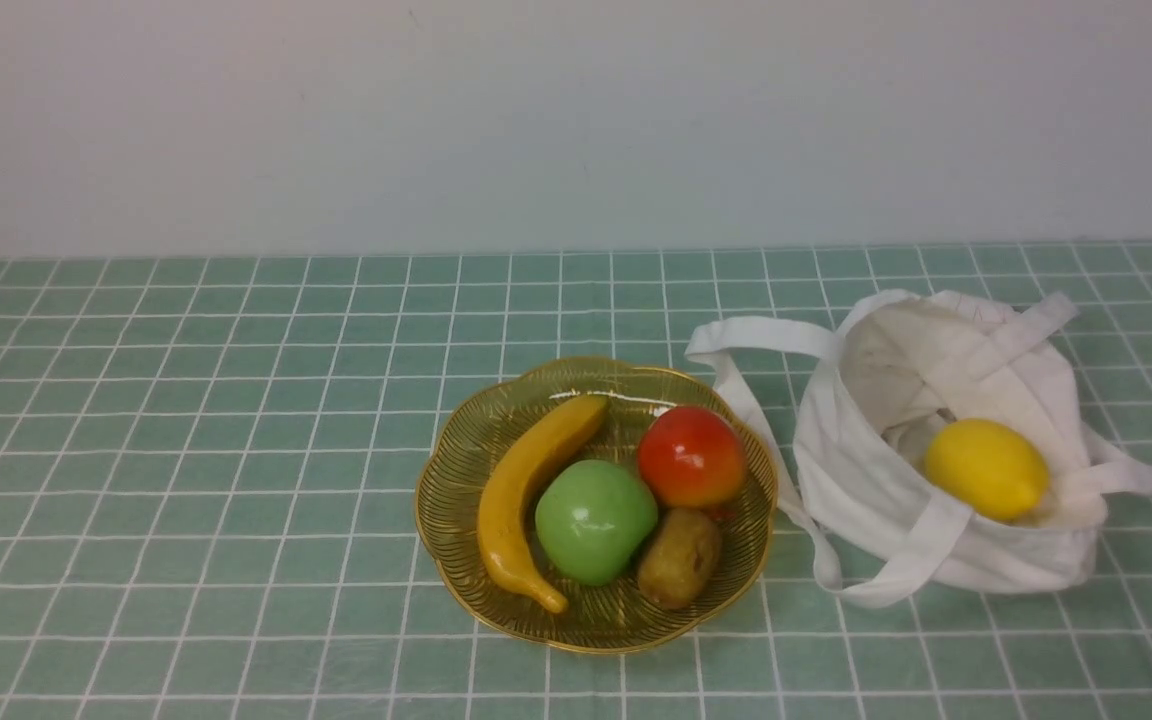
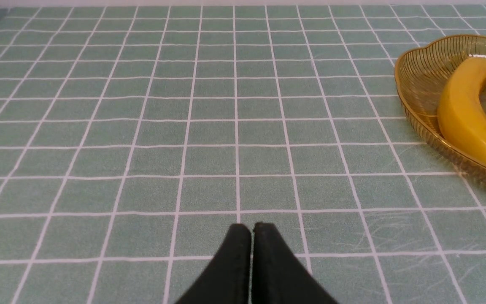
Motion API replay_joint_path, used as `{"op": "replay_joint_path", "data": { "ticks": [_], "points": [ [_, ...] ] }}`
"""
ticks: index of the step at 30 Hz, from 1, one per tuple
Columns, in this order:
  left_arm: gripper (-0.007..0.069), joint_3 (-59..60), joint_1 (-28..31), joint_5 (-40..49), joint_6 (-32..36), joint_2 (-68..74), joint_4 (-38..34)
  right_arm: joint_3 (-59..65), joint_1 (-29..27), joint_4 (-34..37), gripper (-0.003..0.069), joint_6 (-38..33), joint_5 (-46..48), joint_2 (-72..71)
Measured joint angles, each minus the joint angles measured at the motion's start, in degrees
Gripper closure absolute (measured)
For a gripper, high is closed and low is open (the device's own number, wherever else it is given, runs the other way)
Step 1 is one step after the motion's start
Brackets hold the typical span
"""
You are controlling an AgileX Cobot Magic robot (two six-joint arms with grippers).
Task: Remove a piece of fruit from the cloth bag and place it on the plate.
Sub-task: Use the right arm to grab a lemon from the bag
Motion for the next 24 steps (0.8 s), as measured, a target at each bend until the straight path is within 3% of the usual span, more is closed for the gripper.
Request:
{"op": "replay_joint_path", "data": {
  "ticks": [6, 11, 15, 24],
  "points": [
    [0.0632, 0.0, 0.0, 0.0, 0.0, 0.0, 0.0, -1.1, 0.0, 1.9, 0.0673, -2.6, -3.0, 0.0],
    [0.0632, 0.0, 0.0, 0.0, 0.0, 0.0, 0.0, -10.0, 0.0, -1.9, 0.0673, -9.1, -2.3, 4.1],
    [0.0632, 0.0, 0.0, 0.0, 0.0, 0.0, 0.0, -18.2, 0.0, -7.6, 0.0673, -12.6, 3.9, 15.9],
    [0.0632, 0.0, 0.0, 0.0, 0.0, 0.0, 0.0, -32.4, 0.1, -16.6, 0.0662, -12.7, 18.0, 52.0]
  ]
}}
